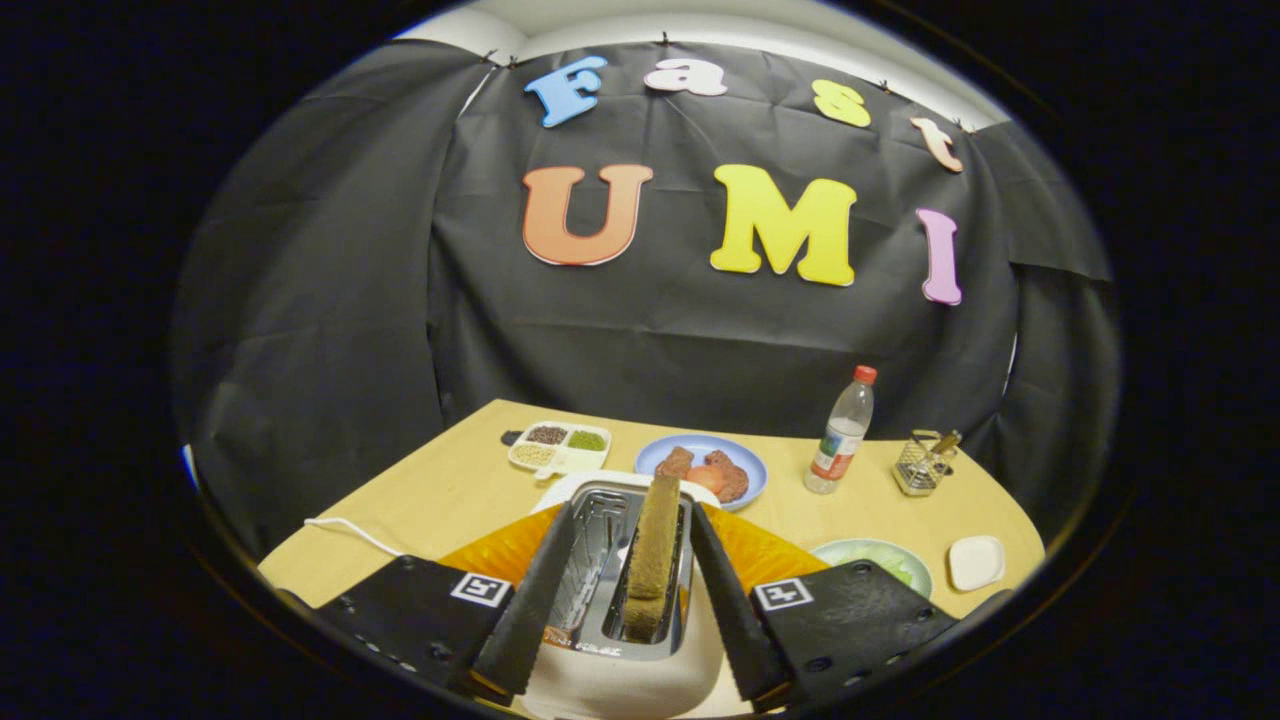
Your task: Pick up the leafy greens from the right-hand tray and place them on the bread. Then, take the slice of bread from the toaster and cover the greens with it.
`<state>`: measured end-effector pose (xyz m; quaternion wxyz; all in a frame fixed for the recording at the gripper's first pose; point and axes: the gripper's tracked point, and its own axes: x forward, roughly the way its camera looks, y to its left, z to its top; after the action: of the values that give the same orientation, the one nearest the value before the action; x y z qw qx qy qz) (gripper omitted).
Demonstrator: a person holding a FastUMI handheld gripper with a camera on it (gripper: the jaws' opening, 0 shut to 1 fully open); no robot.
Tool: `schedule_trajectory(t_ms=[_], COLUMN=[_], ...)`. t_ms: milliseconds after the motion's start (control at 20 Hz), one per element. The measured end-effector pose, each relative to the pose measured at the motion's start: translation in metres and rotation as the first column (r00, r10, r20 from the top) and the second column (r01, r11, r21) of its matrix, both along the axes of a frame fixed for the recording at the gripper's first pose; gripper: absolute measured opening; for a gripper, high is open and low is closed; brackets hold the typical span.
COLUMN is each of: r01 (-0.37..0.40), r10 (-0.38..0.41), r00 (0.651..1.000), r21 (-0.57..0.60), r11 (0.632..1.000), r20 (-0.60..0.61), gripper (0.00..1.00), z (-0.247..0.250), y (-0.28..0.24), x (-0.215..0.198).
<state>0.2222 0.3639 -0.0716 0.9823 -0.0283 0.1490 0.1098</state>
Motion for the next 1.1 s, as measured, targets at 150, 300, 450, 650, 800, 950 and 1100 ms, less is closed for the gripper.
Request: schedule_trajectory(t_ms=[150, 300, 450, 650, 800, 950, 1100], r01=[0.065, 0.062, 0.063, 0.053, 0.060, 0.064, 0.058], r10=[-0.065, -0.062, -0.063, -0.053, -0.058, -0.064, -0.061], r00=[0.998, 0.998, 0.997, 0.998, 0.996, 0.994, 0.992], r21=[-0.013, -0.010, -0.002, -0.017, -0.019, 0.006, 0.027], r11=[0.998, 0.998, 0.998, 0.998, 0.998, 0.998, 0.998], r20=[-0.027, -0.019, -0.033, 0.041, 0.072, 0.088, 0.115], gripper=[0.57, 0.39, 0.22, 0.21, 0.21, 0.19, 0.19], z=[-0.004, -0.003, -0.006, 0.017, 0.030, 0.047, 0.064], y=[-0.010, -0.010, -0.008, -0.004, -0.004, -0.008, -0.015], x=[0.011, 0.011, 0.011, 0.002, -0.003, -0.011, -0.022])
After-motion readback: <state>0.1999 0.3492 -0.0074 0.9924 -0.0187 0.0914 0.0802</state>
